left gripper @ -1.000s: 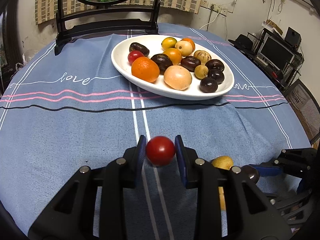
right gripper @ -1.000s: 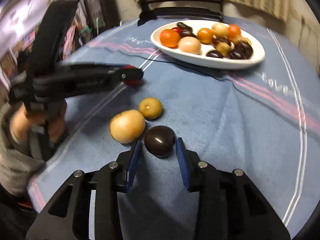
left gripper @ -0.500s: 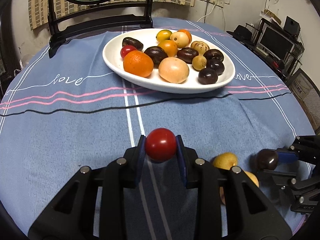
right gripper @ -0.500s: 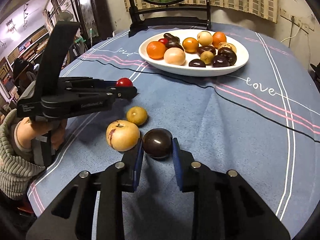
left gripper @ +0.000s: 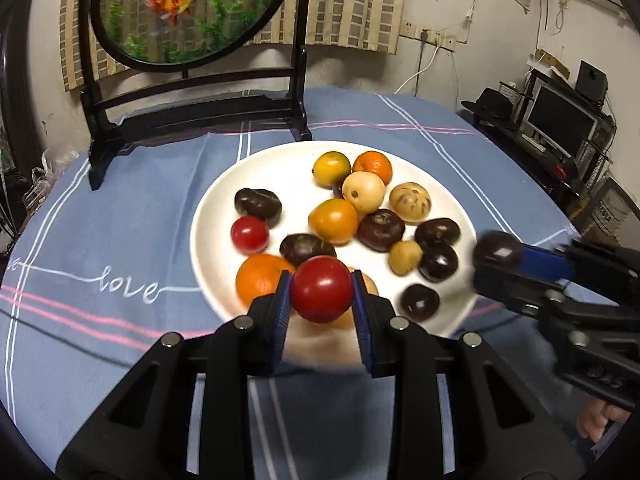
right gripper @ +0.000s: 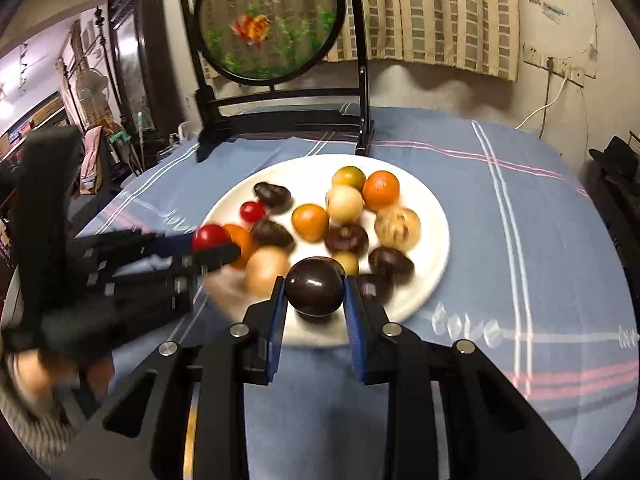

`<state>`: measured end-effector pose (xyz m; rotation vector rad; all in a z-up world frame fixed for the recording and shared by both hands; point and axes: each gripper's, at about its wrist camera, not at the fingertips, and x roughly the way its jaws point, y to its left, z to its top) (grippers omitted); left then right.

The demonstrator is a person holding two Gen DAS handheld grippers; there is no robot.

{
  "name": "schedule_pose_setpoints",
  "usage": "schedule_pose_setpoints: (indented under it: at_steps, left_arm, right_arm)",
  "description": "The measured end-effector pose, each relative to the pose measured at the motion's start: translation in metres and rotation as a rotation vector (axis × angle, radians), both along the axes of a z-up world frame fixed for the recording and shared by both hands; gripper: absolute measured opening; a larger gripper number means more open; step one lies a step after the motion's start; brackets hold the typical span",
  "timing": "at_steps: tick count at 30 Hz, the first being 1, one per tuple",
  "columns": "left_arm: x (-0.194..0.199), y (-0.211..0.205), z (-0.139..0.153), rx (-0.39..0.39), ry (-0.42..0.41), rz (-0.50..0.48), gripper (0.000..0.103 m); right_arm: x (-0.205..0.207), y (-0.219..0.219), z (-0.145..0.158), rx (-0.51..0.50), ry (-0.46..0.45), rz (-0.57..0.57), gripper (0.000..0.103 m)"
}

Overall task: Organize fruits
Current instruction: 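Carry both fruits onto the white plate and open both grippers, then close the left gripper on a small yellow fruit while the right grips a pale spotted fruit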

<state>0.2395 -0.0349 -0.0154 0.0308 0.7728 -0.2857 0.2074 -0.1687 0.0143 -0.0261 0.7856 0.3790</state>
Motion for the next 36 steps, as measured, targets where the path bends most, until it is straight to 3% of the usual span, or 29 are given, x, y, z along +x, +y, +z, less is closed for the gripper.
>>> schedule_pose_setpoints:
  at_steps: [4,5,6,9,15,23,27,36]
  left_arm:
    - [0.017,0.002,-0.006,-0.002,0.003,0.012,0.031]
    - [0.017,0.003,-0.006,-0.005,-0.005,0.010,0.036]
    - [0.018,0.005,-0.005,-0.011,-0.006,0.012,0.043]
    - [0.020,0.009,-0.003,-0.027,-0.017,0.024,0.066]
    - [0.006,0.015,0.001,-0.015,-0.031,0.031,0.069]
    - [-0.052,0.013,-0.019,0.024,0.013,-0.036,0.074]
    - [-0.081,-0.005,-0.029,0.077,0.019,-0.104,0.074]
    - [-0.104,-0.021,-0.045,0.092,0.081,-0.202,0.073]
  right_arm:
    - [0.028,0.009,-0.011,-0.023,-0.005,-0.018,0.033]
    - [0.031,0.009,-0.013,-0.018,-0.007,-0.020,0.052]
    - [0.030,0.008,-0.013,-0.011,-0.022,-0.026,0.059]
    - [0.029,0.000,-0.009,0.011,-0.051,-0.036,0.059]
    - [0.018,-0.017,0.001,0.103,-0.042,-0.057,0.060]
    - [-0.057,-0.038,0.000,0.212,-0.023,-0.038,0.061]
    - [-0.096,-0.040,-0.005,0.203,-0.028,-0.037,0.070]
    - [-0.145,-0.045,-0.011,0.212,-0.039,-0.012,0.071]
